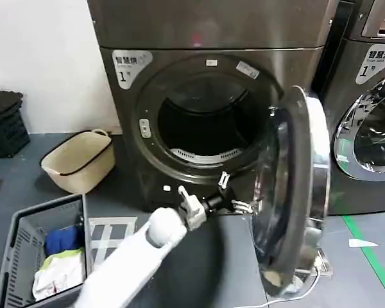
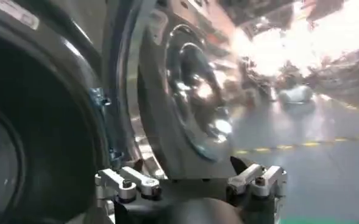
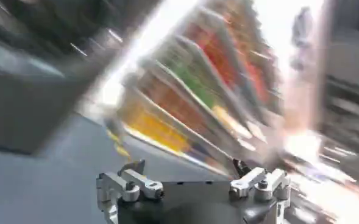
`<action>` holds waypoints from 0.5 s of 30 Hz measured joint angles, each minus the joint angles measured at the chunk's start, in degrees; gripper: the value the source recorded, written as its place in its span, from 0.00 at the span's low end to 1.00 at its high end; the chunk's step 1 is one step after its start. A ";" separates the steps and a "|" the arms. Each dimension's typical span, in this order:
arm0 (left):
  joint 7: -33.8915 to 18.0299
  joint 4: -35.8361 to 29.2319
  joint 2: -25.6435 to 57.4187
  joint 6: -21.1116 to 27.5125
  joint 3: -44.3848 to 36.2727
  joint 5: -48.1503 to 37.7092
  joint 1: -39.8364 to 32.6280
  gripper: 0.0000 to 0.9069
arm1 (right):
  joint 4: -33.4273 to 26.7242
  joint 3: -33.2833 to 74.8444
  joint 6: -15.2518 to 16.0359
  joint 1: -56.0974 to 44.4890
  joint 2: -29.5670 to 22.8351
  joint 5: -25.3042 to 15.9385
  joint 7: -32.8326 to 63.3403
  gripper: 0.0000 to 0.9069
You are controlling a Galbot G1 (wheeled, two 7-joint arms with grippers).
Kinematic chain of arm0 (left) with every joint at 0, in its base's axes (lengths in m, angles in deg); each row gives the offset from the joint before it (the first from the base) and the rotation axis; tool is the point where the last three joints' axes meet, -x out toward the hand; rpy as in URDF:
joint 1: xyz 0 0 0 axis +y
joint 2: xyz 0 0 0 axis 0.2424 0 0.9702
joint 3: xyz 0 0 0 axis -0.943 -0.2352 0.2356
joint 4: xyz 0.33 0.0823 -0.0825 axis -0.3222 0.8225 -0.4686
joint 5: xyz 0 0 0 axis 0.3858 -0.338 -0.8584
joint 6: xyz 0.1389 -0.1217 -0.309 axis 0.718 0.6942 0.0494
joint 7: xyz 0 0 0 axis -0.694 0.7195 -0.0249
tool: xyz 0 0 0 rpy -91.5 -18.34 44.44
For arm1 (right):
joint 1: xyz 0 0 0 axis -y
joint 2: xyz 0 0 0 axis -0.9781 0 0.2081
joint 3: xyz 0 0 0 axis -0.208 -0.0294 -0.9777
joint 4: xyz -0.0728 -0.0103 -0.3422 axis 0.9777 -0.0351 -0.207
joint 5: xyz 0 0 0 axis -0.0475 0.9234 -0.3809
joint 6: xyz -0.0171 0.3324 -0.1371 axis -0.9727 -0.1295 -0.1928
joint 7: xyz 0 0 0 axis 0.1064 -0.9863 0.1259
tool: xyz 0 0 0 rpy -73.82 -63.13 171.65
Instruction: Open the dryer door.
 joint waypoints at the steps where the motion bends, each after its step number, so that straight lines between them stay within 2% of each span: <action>1: -0.14 0.44 -0.64 -0.02 -0.14 0.26 -0.04 1.00 | 0.13 0.54 1.56 0.06 -0.61 -0.81 1.72 1.00; 4: -0.98 1.80 -2.25 -0.20 -0.70 1.68 -0.38 1.00 | -0.23 1.94 4.82 0.45 -2.35 -3.70 5.49 1.00; 7: -1.92 3.23 -3.73 -0.45 -1.26 4.40 -0.64 1.00 | -1.36 3.02 5.91 0.73 -3.91 -6.65 6.69 1.00; 15: -4.43 6.81 -7.27 -1.22 -2.73 9.21 -2.10 1.00 | -4.43 6.16 14.11 1.29 -6.92 -9.66 7.33 1.00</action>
